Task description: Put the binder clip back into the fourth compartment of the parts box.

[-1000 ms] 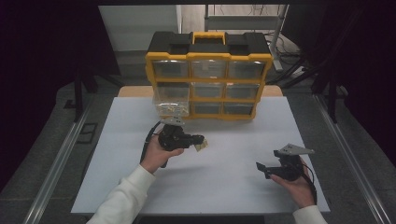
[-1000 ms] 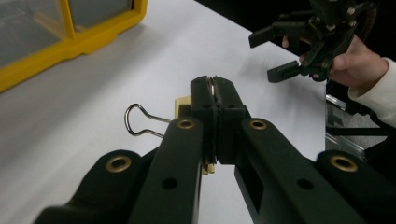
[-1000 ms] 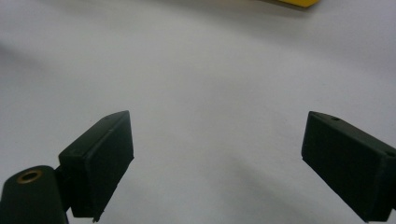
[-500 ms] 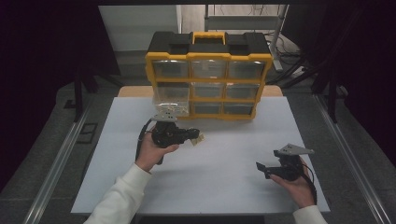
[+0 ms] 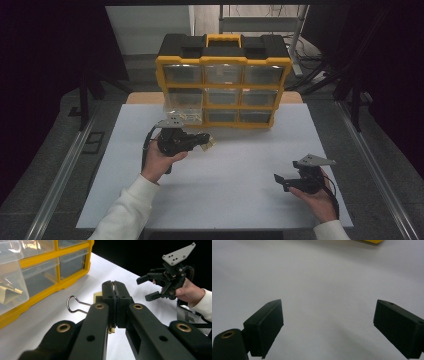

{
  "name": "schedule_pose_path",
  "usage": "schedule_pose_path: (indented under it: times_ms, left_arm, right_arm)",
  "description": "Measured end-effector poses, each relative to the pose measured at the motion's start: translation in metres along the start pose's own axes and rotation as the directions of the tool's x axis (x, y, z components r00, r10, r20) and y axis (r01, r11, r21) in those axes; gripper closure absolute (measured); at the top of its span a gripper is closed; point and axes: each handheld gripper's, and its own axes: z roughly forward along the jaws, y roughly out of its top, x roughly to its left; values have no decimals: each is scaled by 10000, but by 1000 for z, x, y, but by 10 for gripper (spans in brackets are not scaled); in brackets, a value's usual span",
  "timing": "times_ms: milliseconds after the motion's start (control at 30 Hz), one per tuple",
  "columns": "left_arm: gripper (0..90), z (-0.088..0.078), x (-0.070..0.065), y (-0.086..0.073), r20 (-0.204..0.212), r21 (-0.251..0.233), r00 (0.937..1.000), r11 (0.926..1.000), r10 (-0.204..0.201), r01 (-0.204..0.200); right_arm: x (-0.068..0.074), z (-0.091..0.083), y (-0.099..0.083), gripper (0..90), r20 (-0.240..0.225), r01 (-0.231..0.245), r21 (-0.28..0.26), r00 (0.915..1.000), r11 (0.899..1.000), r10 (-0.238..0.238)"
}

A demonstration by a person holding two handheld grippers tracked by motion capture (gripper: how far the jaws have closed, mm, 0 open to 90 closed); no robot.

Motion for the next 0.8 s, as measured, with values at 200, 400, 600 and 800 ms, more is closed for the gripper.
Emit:
schedule_pose_path:
  times_ms: [200, 400, 600, 800]
  left_arm:
    - [887, -8, -1, 4, -113, -367, 9999, 9993, 51, -55]
    - [887, -10, -4, 6, -151, -535, 9998, 9985, 119, -127]
    - [887, -16, -6, 8, -233, -869, 9997, 9961, 115, -135]
    - [887, -21, -7, 11, -273, -1200, 9996, 9927, 91, -124]
  right_arm:
    - [0, 0, 0, 95, -27, -4, -3, 10000, 10000, 4]
    - [0, 0, 0, 95, -16, 4, 8, 10000, 10000, -4]
    - [0, 0, 0, 95, -16, 16, 22, 10000, 10000, -16]
    - [0, 0, 0, 95, -19, -10, 9, 10000, 10000, 10]
